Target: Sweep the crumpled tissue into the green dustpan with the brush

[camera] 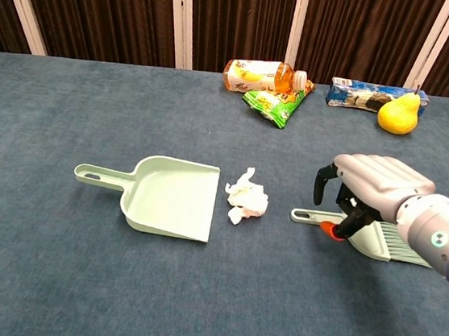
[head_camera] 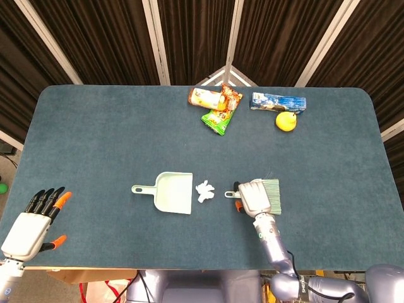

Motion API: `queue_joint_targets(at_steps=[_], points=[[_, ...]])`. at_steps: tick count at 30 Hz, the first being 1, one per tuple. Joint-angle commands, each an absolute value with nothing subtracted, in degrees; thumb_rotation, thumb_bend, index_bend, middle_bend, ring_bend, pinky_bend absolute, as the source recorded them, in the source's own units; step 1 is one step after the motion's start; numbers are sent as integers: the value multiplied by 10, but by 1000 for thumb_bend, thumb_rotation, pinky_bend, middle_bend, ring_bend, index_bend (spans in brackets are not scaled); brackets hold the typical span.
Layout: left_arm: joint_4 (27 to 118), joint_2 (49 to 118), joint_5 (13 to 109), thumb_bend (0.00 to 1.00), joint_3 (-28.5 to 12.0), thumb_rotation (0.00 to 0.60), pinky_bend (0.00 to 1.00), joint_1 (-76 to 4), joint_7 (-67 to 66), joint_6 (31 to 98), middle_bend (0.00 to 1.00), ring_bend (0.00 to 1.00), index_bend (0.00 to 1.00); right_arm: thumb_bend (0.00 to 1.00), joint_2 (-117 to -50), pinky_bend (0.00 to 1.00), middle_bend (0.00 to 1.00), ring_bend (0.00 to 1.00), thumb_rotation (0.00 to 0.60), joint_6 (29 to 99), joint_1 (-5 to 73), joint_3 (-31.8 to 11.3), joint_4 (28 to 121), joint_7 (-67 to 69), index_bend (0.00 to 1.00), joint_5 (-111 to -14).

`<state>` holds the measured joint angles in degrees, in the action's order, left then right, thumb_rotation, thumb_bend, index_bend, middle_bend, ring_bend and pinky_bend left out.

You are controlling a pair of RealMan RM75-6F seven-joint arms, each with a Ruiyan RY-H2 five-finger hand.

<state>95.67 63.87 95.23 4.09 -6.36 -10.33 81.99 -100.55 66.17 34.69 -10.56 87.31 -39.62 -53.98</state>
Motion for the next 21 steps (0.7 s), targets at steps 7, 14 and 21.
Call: queue_joint_targets(at_steps=[7,14,21], points=[[956,641,952,0,40,600,0,-64,-107,820,0,0,0,350,-1038,874,910,922,600,667,356,-115,829,-388,458,-535],[955,640,949,0,39,600,0,-65,-104,818,0,0,0,349,-1043,874,910,922,600,664,356,-113,818,-394,458,-524],[956,640,950,0,40,600,0,-66,-104,817,0,0,0,350,-1051,874,911,922,600,663,356,-113,807,-390,458,-523]])
